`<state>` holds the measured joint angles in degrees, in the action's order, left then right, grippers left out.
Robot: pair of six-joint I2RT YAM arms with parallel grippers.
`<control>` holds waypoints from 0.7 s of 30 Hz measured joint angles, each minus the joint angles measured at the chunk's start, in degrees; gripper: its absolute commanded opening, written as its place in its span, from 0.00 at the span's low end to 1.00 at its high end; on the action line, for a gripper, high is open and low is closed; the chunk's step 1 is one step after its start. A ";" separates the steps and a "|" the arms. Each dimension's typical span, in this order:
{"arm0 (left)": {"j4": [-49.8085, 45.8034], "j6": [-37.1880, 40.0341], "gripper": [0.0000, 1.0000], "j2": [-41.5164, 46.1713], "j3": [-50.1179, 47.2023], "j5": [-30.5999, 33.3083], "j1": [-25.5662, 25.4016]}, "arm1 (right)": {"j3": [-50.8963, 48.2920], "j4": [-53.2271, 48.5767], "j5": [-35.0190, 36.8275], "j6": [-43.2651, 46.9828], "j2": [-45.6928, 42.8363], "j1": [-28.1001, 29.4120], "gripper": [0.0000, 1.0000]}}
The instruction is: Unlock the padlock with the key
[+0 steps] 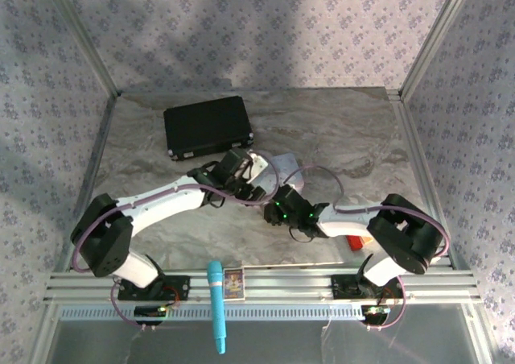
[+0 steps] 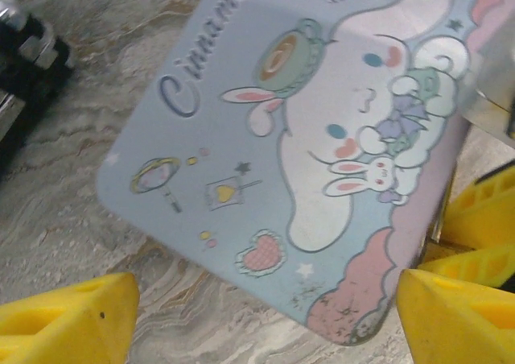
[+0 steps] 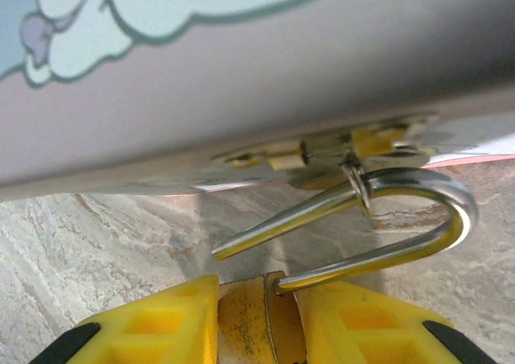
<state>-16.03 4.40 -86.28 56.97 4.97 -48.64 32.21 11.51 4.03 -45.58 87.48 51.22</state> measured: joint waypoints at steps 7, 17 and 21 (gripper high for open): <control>0.92 5.60 0.78 -5.68 1.73 5.42 -4.37 | -0.31 0.94 0.20 -0.31 0.09 -0.11 0.29; 2.38 8.50 0.64 -8.72 1.95 11.61 -5.51 | 0.04 1.84 3.41 -2.05 0.72 -0.09 0.24; 2.78 8.63 0.61 -9.49 2.47 12.63 -5.79 | 0.39 2.51 3.58 -3.89 1.31 -1.05 0.22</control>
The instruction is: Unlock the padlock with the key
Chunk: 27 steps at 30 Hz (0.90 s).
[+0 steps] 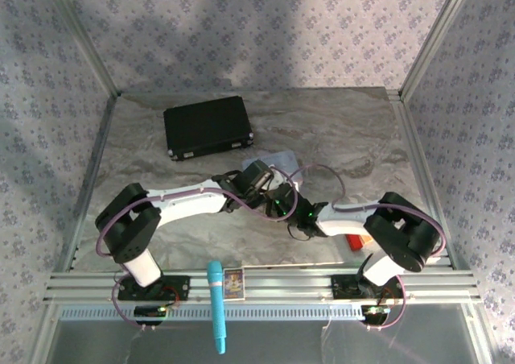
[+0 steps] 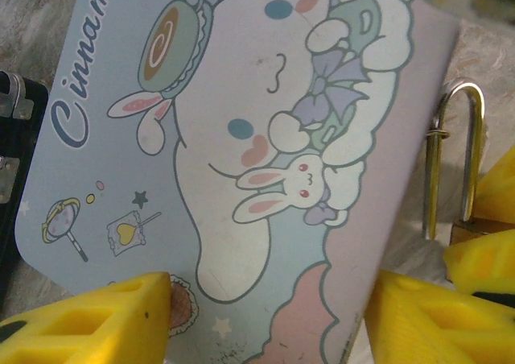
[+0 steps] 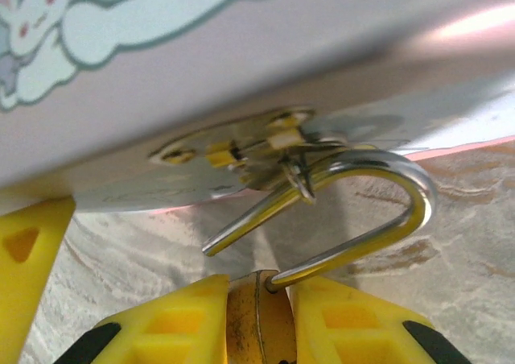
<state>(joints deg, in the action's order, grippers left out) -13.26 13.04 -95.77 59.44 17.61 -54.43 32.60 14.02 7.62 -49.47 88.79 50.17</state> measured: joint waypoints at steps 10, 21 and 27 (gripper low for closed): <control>0.66 0.00 0.60 -0.28 -0.02 0.72 -0.42 | -2.91 5.27 -1.99 -2.05 -0.83 -3.96 0.21; 2.38 -0.07 0.60 -0.68 -0.76 3.15 -1.46 | -5.16 5.40 -6.23 -1.99 -4.59 -8.17 0.21; 3.17 -0.44 0.60 -0.68 -0.98 2.99 -1.84 | -6.51 6.36 -9.53 -2.01 -5.14 -11.06 0.19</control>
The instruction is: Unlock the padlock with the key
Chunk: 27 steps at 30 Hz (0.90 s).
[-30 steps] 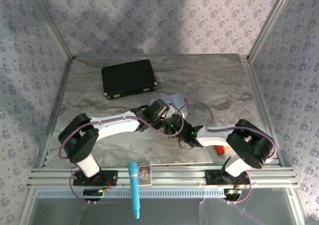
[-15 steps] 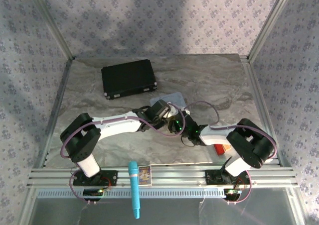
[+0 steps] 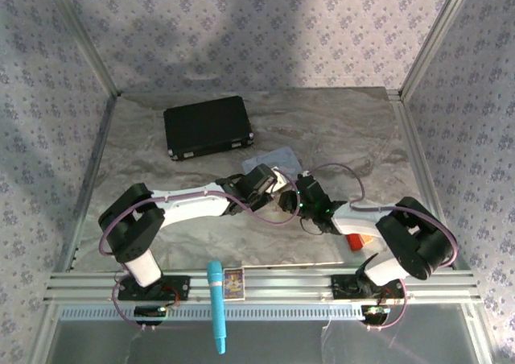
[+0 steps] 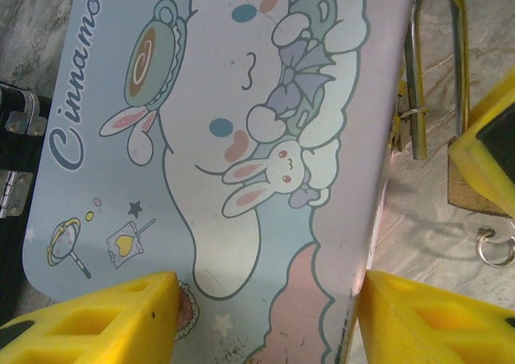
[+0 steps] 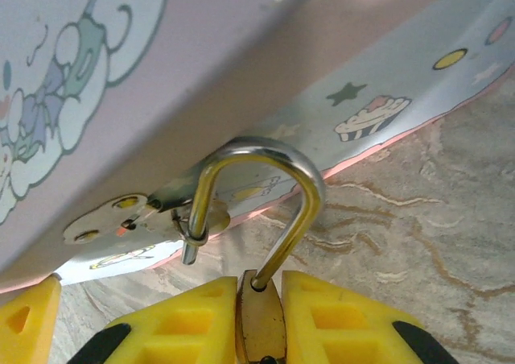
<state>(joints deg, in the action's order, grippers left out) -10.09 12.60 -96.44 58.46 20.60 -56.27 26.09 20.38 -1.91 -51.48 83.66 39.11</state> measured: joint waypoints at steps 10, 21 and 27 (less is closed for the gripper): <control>0.76 -0.26 0.56 -1.20 0.07 3.89 -1.92 | -3.89 6.34 -5.51 -1.49 -0.61 -3.08 0.12; 1.60 -1.27 0.52 -2.38 0.76 5.66 -3.17 | -7.52 14.03 -15.89 -4.17 -0.74 -11.41 0.08; 2.01 -1.77 0.52 -3.13 1.03 7.67 -4.37 | -8.17 15.76 -17.90 -5.75 -0.09 -12.63 0.08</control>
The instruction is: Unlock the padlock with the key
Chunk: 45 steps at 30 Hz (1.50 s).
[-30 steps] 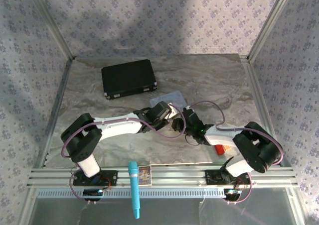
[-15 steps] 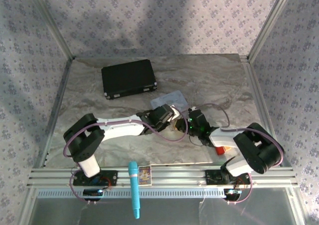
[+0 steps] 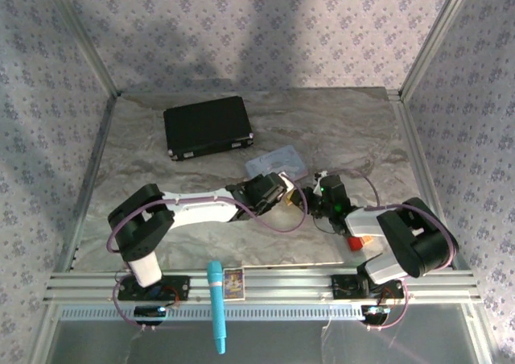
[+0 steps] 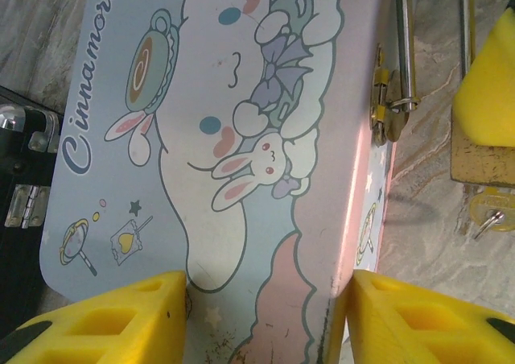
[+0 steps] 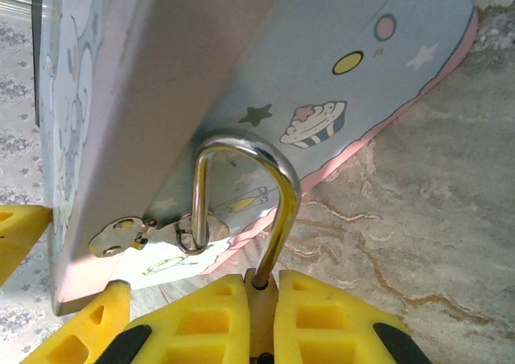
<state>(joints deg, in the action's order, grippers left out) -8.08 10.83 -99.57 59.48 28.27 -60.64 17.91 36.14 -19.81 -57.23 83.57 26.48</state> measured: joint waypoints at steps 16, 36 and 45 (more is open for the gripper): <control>0.37 -2.10 0.51 -1.53 1.33 1.62 -1.07 | -1.57 4.57 -6.62 -6.38 1.77 -4.70 0.08; 0.74 -3.61 0.51 -1.75 1.49 1.84 -2.51 | -3.19 5.51 -5.86 -14.93 1.77 -10.23 0.07; 0.68 -4.09 0.51 -1.70 1.33 2.49 -2.49 | -2.32 8.61 -3.87 -16.70 6.34 -10.80 0.07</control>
<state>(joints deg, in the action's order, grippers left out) -7.40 6.74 -101.27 60.82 30.76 -63.13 15.59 44.75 -23.68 -73.93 89.91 15.68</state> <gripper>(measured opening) 0.508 0.090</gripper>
